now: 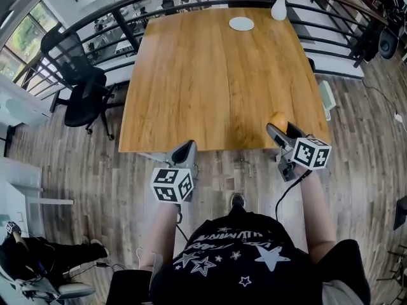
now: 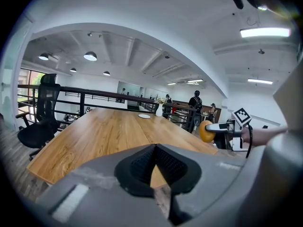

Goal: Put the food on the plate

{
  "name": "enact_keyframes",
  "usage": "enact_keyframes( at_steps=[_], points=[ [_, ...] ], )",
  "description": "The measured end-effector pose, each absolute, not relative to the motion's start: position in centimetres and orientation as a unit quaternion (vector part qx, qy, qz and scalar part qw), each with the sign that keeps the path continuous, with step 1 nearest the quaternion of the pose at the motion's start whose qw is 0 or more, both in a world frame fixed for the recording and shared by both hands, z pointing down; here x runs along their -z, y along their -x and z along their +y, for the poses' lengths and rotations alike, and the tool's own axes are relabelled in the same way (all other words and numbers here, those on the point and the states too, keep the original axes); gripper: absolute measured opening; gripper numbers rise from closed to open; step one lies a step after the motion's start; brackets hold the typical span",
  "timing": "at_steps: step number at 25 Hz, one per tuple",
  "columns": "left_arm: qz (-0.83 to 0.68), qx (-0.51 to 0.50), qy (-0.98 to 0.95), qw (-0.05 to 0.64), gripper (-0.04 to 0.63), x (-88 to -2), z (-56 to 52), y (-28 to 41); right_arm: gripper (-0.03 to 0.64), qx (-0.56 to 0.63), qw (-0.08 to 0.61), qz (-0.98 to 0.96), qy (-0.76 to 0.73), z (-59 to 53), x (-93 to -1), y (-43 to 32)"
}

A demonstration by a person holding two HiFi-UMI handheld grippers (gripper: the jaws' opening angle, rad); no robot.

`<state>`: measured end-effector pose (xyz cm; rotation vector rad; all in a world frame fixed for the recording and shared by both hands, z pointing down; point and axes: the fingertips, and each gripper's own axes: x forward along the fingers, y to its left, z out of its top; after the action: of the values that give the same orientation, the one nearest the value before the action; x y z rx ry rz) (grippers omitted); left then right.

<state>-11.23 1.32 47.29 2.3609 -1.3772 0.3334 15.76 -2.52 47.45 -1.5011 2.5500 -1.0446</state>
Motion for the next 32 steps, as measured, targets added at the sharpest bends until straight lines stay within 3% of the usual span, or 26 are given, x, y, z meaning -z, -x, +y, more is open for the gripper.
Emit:
enact_keyframes(
  at_steps=[12,32],
  points=[
    [-0.514,-0.095,-0.827,0.206,0.002,-46.4,-5.4,8.0,0.342,0.329,-0.003,0.828,0.455,-10.4,-46.6,-18.1],
    [-0.487,-0.089,-0.849,0.183,0.003,-44.9,-17.6,8.6,0.344,0.314,-0.001,0.807,0.500,-18.3,-45.8,-21.8]
  ],
)
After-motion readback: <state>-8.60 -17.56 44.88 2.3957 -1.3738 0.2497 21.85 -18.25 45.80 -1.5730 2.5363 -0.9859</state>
